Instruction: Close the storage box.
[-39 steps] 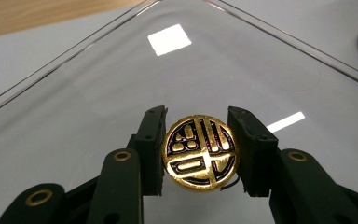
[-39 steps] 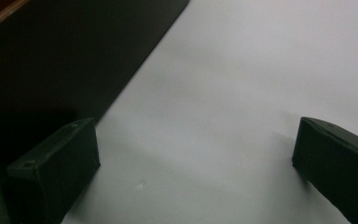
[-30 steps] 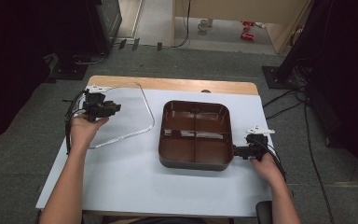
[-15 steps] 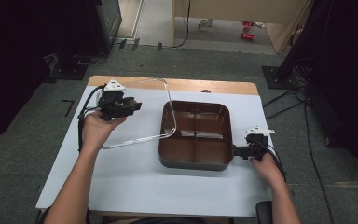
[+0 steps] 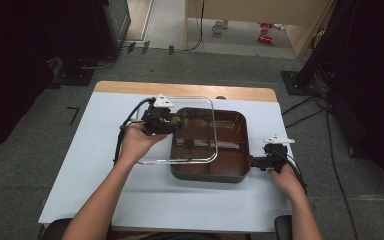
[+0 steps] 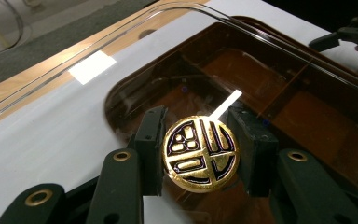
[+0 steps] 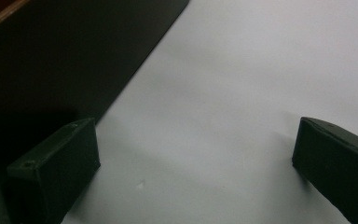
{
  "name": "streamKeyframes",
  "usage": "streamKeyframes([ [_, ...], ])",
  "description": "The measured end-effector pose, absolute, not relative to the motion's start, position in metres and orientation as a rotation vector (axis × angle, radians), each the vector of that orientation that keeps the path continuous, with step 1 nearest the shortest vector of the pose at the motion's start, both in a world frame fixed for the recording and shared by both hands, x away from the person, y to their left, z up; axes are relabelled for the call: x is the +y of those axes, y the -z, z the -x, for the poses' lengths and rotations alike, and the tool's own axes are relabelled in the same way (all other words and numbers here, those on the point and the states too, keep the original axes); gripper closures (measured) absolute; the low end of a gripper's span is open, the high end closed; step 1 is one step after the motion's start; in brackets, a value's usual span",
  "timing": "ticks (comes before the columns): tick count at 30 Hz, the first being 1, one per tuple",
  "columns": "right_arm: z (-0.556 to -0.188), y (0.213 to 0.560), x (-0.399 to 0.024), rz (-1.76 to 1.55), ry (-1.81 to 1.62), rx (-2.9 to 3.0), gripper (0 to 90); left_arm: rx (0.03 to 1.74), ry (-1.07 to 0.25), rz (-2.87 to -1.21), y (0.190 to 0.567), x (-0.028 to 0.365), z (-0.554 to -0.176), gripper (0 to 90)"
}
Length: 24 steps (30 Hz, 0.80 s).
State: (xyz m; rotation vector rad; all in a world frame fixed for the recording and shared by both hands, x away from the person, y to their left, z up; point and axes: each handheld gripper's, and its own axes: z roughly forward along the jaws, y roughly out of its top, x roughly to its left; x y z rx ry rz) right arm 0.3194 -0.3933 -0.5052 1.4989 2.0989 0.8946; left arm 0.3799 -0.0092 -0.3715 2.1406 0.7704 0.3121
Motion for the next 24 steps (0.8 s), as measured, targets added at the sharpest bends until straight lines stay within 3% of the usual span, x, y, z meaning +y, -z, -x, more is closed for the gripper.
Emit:
streamKeyframes([
  [24,-0.319,0.505,-0.393,-1.5,-0.895,2.097,0.1,0.665,-0.257,-2.226,0.411,-0.098,-0.387,59.4],
])
